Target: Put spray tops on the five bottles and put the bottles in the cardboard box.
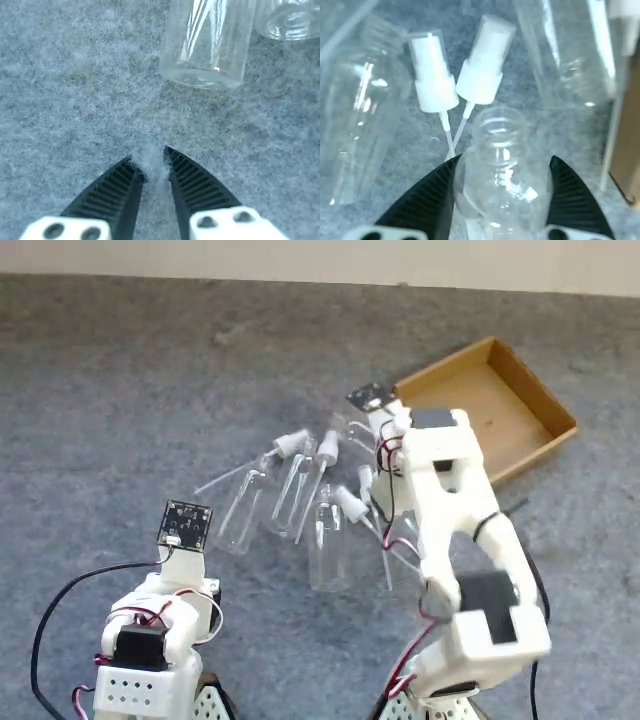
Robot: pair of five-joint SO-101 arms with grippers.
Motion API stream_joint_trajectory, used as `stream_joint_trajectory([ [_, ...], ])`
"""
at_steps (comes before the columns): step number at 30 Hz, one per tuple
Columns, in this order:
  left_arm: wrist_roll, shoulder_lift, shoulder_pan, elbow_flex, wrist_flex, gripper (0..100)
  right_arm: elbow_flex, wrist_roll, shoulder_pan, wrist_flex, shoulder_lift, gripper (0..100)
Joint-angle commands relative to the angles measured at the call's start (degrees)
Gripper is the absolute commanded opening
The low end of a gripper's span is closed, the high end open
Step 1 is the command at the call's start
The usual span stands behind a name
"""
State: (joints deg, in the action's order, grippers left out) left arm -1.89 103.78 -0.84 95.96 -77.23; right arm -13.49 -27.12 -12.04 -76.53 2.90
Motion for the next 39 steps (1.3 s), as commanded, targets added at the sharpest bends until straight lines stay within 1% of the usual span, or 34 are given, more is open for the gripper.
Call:
stream_joint_trajectory([
  [1, 0.70, 0.75, 0.66, 1.10, -0.35, 0, 3.21, 0.62, -0.57, -3.21, -10.15, 21.3],
  [6, 0.70, 0.75, 0.66, 1.10, -0.35, 0, 3.21, 1.14, -0.66, -9.01, -19.74, 21.3],
  [10, 0.70, 0.75, 0.66, 1.10, -0.35, 0, 3.12, 6.95, -0.66, -11.03, -28.26, 21.3],
  [13, 0.70, 0.75, 0.66, 1.10, -0.35, 0, 1.19, 9.85, -0.66, -11.30, -33.63, 21.3],
  [18, 0.70, 0.75, 0.66, 1.10, -0.35, 0, -8.92, 12.84, -0.75, -8.22, -44.88, 21.3],
  [22, 0.70, 0.75, 0.66, 1.10, -0.35, 0, -21.49, 12.92, -0.75, -1.01, -56.40, 21.3],
  [29, 0.70, 0.75, 0.66, 1.10, -0.35, 0, -46.37, 13.01, -0.66, 17.98, -72.84, 21.3],
  [32, 0.79, 0.75, 0.66, 1.10, -0.26, 0, -54.37, 13.19, -0.66, 23.87, -76.26, 21.3],
  [36, 0.79, 0.75, 0.66, 1.10, -0.26, 0, -61.67, 19.78, -0.66, 30.55, -77.41, 21.3],
  [39, 1.49, 0.75, 0.57, 1.19, 0.18, 0, -64.92, 21.54, -0.66, 37.41, -77.49, 21.3],
])
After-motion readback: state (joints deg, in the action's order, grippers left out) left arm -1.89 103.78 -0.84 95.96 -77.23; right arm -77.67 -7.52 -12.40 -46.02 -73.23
